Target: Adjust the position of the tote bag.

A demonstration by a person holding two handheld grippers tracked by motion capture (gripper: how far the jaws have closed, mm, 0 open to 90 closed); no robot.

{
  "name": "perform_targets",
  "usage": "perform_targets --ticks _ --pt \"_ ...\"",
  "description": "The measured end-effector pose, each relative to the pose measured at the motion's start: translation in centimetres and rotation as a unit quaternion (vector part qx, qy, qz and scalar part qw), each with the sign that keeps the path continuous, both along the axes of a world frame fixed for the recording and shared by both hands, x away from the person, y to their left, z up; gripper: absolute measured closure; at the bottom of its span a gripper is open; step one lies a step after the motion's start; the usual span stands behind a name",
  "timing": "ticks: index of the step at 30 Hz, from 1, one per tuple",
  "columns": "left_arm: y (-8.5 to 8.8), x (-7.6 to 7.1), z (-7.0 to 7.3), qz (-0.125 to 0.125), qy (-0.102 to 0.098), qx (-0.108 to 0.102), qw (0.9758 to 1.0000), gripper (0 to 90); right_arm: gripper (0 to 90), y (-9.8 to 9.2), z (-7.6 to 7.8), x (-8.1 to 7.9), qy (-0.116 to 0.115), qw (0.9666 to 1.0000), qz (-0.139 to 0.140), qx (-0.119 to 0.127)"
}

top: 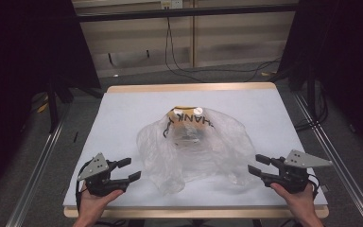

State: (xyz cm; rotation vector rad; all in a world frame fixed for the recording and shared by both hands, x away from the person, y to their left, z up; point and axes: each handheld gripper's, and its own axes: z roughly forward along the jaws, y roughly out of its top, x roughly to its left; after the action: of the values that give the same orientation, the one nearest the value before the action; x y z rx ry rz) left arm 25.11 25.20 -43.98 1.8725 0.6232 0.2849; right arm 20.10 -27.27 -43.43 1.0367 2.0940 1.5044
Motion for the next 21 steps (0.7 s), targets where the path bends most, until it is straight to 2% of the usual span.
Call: perform_targets --ticks 1,2,3,4,5,6,7,8,9,14,15,17,18,19,20,21 --pt "-0.1 -0.2 0.1 -0.003 -0.004 0.006 1.0 38.0 52.9 0.2 0.1 -0.2 0.0 0.9999 0.01 0.003" --pt "-0.3 -0.4 0.2 -0.01 -0.003 -0.001 0.9999 38.0 54.5 0.4 0.1 -0.3 0.001 0.9997 0.023 0.006" --pt "-0.5 -0.6 0.3 -0.007 -0.006 0.009 0.9999 38.0 54.5 0.6 0.2 -0.4 0.001 0.9996 0.028 0.005" --pt "-0.8 -0.7 0.3 -0.017 -0.003 0.001 0.9998 38.0 55.3 0.8 0.3 -0.4 0.001 0.9993 0.036 0.005" --pt "-1.0 -0.8 0.3 -0.024 -0.003 0.004 0.9997 38.2 56.5 1.0 0.3 -0.4 0.002 0.999 0.044 0.005" --pt "-1.3 -1.0 0.4 -0.028 -0.006 0.009 0.9996 38.9 57.9 1.4 0.3 -0.5 0.004 0.9985 0.055 -0.002" --pt "-1.6 -1.1 0.4 -0.033 -0.004 0.007 0.9994 39.4 58.8 1.6 0.2 -0.5 0.006 0.9983 0.057 -0.006" --pt "-1.9 -1.4 0.5 -0.037 -0.004 0.016 0.9992 39.4 58.8 1.6 0.2 -0.5 0.006 0.9983 0.057 -0.006" --pt "-2.5 -1.8 0.7 -0.053 -0.007 0.016 0.9984 39.8 61.0 1.8 0.1 -0.5 0.009 0.9978 0.065 -0.013" --pt "-3.5 -2.7 1.1 -0.079 -0.012 0.01 0.9967 42.8 63.2 2.1 -0.1 -0.4 0.015 0.997 0.073 -0.02" --pt "-3.9 -2.9 1.1 -0.092 -0.011 0.01 0.9957 47.0 63.3 2.2 -0.2 -0.3 0.021 0.9965 0.078 -0.022" --pt "-4.2 -2.9 1.1 -0.095 -0.011 0.015 0.9953 47.2 63.2 2.4 -0.3 -0.2 0.024 0.9962 0.079 -0.026" --pt "-4.6 -3.0 0.9 -0.113 -0.007 0.012 0.9935 53.8 63.2 2.7 -0.5 -0.1 0.029 0.9954 0.085 -0.033" --pt "-4.6 -3.0 0.9 -0.113 -0.007 0.012 0.9935 54.5 62.8 2.8 -0.5 -0.1 0.031 0.9951 0.088 -0.034" --pt "-4.8 -3.0 0.9 -0.122 -0.004 0.01 0.9925 54.9 63.0 3.0 -0.6 -0.1 0.034 0.9946 0.091 -0.037" --pt "-5.1 -3.1 0.9 -0.127 -0.007 0.018 0.9918 54.9 63.0 3.0 -0.6 -0.1 0.034 0.9946 0.091 -0.037"
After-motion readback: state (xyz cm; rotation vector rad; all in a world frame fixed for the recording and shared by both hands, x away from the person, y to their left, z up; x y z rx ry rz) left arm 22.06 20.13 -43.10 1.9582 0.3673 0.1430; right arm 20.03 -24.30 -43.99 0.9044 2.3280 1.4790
